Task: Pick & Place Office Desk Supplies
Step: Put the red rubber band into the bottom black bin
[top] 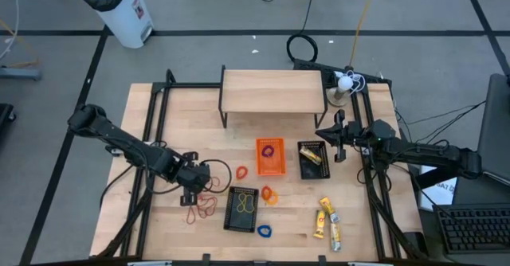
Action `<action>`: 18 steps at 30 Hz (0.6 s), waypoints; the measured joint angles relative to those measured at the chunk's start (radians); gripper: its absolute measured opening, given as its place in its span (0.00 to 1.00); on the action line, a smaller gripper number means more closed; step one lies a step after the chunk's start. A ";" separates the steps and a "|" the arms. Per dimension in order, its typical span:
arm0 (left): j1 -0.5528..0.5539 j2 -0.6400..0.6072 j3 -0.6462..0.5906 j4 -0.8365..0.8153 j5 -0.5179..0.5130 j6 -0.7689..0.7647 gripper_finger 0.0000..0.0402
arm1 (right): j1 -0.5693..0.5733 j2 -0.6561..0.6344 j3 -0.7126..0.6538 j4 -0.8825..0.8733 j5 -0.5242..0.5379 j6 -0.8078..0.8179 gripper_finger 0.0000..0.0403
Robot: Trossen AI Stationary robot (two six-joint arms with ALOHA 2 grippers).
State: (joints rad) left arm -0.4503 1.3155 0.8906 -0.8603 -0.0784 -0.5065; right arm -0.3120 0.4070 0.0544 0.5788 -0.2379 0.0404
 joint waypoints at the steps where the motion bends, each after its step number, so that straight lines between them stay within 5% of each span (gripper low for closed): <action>1: 0.000 0.000 0.000 0.001 0.000 -0.002 0.04 | 0.000 0.000 0.000 0.000 0.000 0.000 0.01; 18: 0.000 0.000 0.000 0.071 0.027 0.013 0.08 | 0.000 0.000 0.000 0.000 0.000 0.000 0.01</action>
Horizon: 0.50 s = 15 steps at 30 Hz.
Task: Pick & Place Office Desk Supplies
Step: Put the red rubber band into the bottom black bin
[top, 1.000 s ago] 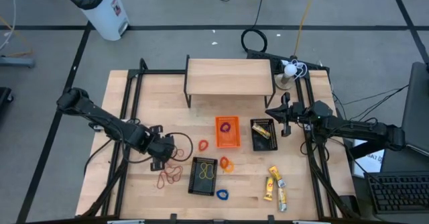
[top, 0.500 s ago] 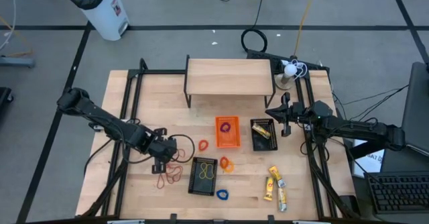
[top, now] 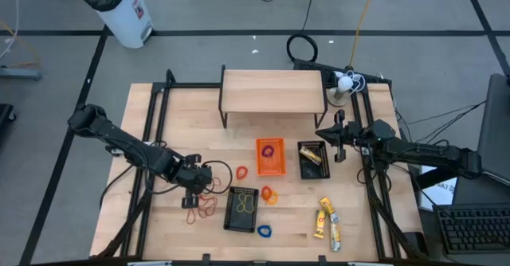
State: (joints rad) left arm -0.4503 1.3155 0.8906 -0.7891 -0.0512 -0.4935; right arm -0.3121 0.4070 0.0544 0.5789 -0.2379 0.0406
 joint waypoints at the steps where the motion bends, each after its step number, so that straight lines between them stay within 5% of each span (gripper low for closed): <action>1: 0.000 0.000 0.000 0.000 0.001 -0.002 0.10 | 0.000 0.000 0.000 0.000 0.000 0.000 0.01; 15: 0.000 0.000 0.000 -0.022 -0.009 -0.026 0.22 | 0.000 0.000 0.000 0.000 0.000 0.000 0.01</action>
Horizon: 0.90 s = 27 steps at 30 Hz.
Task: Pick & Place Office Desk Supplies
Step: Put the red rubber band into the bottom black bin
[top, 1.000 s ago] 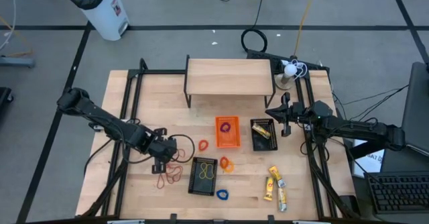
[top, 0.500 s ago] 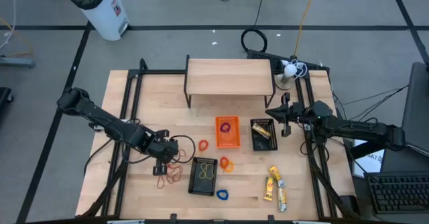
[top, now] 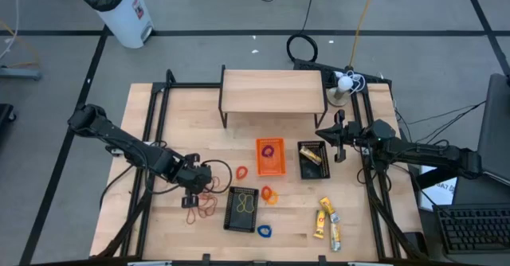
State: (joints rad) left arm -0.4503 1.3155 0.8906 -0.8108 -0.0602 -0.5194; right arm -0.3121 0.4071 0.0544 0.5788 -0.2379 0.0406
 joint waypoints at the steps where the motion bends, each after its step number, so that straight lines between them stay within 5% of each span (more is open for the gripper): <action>1: 0.000 0.000 0.000 0.000 -0.003 0.000 0.22 | 0.000 0.000 0.000 0.000 0.000 0.000 0.01; 15: -0.001 0.000 -0.249 0.106 0.077 -0.039 0.23 | 0.000 0.000 0.000 0.000 0.000 0.000 0.01; 27: -0.044 0.000 -0.261 0.166 0.098 -0.010 0.23 | 0.000 0.000 0.000 0.000 0.000 0.000 0.01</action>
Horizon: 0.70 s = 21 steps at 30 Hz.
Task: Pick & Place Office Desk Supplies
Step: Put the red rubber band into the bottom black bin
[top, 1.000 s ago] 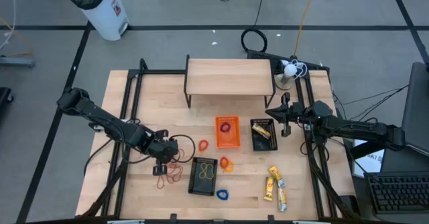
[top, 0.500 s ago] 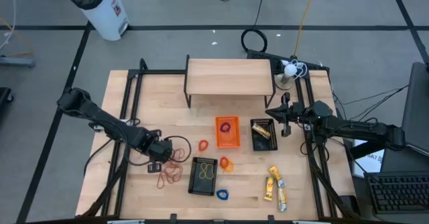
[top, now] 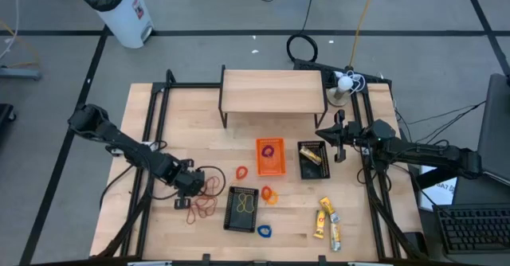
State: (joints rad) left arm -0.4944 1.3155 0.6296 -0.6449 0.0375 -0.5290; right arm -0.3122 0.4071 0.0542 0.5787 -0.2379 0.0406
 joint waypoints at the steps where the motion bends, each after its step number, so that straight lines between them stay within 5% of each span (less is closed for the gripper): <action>1: -0.009 0.000 0.000 0.000 -0.014 -0.002 0.23 | 0.000 0.000 0.000 0.000 0.000 0.000 0.01; 17: 0.011 0.184 0.012 0.019 -0.046 0.010 0.22 | 0.000 0.002 0.000 0.000 0.000 0.000 0.01; 21: 0.006 0.182 0.011 0.020 -0.048 0.033 0.13 | 0.000 0.005 0.000 0.000 0.000 0.000 0.01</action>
State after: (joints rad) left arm -0.4889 1.4971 0.6407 -0.6247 -0.0105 -0.4965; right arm -0.3119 0.4126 0.0544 0.5788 -0.2379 0.0406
